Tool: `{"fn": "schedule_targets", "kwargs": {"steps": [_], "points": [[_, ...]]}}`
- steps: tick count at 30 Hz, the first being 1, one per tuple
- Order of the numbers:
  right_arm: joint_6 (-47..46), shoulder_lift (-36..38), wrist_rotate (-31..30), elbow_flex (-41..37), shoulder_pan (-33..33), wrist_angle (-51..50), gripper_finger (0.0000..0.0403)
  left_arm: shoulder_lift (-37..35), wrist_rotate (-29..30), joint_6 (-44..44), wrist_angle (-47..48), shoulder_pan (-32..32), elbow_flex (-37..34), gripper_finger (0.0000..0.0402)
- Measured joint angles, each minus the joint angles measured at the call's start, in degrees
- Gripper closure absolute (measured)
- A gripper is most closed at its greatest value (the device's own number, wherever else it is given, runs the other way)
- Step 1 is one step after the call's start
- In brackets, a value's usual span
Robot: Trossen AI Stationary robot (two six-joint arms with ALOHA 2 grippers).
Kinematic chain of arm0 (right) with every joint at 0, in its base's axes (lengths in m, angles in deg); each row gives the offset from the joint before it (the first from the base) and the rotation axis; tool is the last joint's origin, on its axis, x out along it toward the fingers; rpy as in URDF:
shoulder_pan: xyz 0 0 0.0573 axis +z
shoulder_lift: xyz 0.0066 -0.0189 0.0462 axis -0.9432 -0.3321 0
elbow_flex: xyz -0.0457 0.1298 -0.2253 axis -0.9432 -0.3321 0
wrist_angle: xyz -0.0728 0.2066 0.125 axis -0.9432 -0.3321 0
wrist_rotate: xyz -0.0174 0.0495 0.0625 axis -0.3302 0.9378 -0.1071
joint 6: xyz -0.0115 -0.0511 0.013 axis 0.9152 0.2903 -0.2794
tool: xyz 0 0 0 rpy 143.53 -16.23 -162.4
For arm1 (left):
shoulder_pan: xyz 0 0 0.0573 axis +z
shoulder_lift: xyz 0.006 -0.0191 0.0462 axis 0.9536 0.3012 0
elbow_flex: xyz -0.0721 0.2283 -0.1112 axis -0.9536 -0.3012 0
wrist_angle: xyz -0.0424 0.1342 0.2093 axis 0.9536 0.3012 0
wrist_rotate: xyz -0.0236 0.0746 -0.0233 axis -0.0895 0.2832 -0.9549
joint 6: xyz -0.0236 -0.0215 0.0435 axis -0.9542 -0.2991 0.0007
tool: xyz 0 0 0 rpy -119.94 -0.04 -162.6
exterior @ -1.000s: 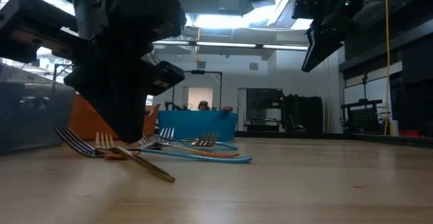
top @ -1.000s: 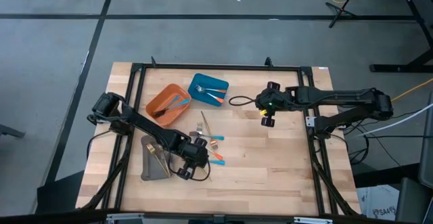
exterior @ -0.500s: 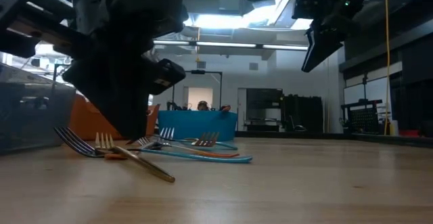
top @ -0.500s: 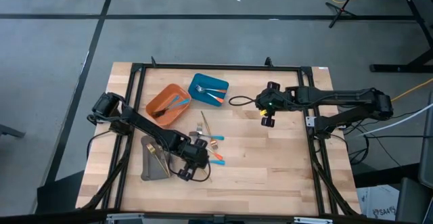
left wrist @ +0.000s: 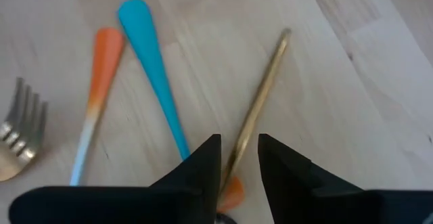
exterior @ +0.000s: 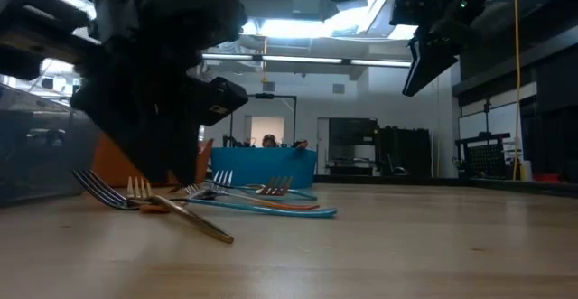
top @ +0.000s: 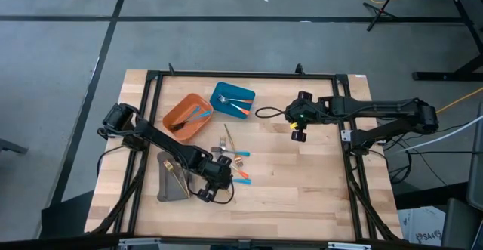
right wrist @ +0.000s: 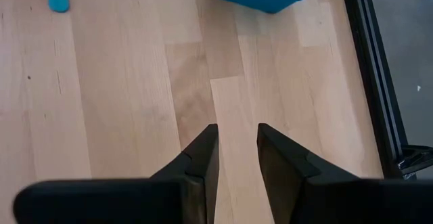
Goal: Sort silverware by color (type)
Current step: Put the gold fork into the black bin
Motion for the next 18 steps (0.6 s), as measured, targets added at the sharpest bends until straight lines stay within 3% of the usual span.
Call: {"fn": "schedule_targets", "kwargs": {"steps": [5, 18], "points": [[0.00, 0.00, 0.00, 0.00, 0.01, 0.00, 0.0311, 0.00, 0.66, 3.85, 1.98, -0.89, -0.04, 0.0315], [0.00, 0.00, -0.02, -0.02, 0.01, 0.00, 0.0311, -0.09, 2.78, 4.15, 1.03, -0.66, -0.66, 0.0316]]}}
